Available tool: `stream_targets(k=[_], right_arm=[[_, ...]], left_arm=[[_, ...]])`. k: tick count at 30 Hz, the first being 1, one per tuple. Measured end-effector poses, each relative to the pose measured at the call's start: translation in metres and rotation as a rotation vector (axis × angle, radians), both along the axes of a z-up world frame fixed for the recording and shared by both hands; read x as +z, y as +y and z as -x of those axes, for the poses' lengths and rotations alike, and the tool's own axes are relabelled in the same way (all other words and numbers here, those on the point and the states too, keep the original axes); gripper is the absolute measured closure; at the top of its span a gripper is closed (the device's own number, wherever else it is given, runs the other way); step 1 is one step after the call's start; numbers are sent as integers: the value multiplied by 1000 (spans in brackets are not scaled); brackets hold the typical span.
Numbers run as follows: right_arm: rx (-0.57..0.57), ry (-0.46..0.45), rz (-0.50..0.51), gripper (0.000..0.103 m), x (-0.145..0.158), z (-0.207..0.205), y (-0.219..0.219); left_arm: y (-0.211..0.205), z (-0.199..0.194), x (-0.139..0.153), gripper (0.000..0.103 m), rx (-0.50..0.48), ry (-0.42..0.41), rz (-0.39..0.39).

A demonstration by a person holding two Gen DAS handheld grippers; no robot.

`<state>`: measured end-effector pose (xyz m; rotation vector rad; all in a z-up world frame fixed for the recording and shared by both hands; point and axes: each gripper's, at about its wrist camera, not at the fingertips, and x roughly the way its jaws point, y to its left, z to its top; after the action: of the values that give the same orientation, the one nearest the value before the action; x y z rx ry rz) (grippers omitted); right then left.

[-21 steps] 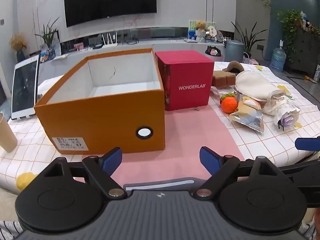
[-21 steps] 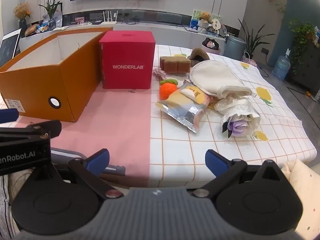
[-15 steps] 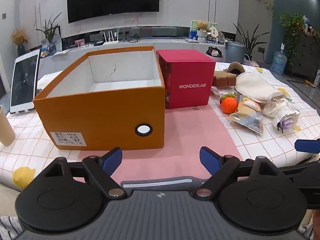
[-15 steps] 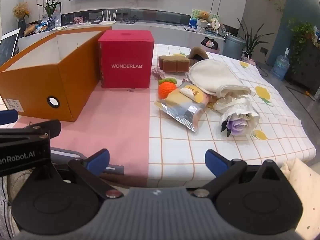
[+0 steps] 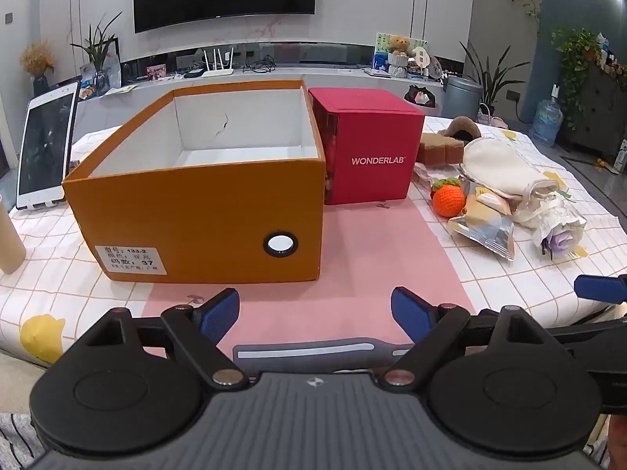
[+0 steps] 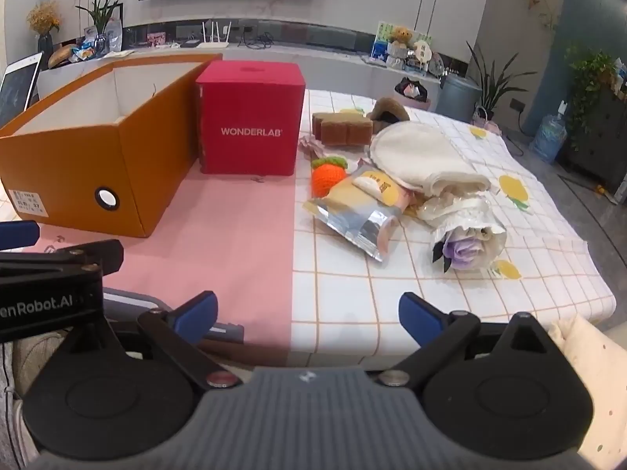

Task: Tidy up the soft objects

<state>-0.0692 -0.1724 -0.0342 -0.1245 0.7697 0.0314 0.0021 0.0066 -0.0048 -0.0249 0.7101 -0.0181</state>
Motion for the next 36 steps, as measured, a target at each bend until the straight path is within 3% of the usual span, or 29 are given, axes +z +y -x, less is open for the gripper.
stream_targets(k=[36], right_arm=[[8,-6,-4,6,-1,-1,1]], left_arm=[[0,0,3,1,6,15,-2]])
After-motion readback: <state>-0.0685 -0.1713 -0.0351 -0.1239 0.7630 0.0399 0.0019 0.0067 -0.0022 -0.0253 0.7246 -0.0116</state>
